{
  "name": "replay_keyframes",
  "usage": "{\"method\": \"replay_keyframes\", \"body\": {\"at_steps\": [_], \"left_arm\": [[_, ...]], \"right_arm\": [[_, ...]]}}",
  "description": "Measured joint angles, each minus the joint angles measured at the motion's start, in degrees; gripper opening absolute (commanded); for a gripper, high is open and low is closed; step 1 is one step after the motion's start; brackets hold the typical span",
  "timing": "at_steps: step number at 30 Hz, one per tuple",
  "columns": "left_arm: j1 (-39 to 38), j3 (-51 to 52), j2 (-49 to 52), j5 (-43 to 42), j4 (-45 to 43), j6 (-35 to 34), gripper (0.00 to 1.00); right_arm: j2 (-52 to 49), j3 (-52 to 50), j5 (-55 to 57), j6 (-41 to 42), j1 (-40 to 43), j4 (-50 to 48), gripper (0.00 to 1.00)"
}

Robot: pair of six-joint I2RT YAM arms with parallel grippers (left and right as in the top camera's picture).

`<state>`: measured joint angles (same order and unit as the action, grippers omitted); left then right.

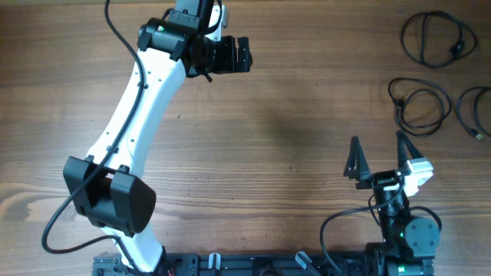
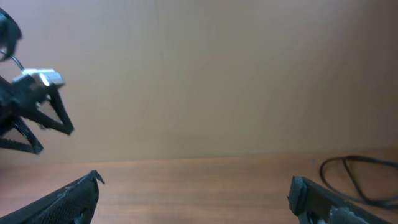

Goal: Untangle cables

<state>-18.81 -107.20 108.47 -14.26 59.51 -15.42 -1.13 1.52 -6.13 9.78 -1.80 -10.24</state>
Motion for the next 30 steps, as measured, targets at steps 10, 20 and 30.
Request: {"method": "replay_keyframes", "body": {"at_steps": [10,20,30], "left_arm": [[0.00,0.00,0.00,0.00,0.00,0.00,1.00],[0.00,0.00,0.00,0.00,0.00,0.00,1.00],[0.00,0.00,0.00,0.00,0.00,0.00,1.00]], "right_arm": [[0.13,-1.16,0.26,-0.02,0.00,10.29,1.00],[0.13,-1.16,0.26,-0.04,0.00,10.29,1.00],[0.13,-1.16,0.26,-0.02,0.00,10.29,1.00]]}}
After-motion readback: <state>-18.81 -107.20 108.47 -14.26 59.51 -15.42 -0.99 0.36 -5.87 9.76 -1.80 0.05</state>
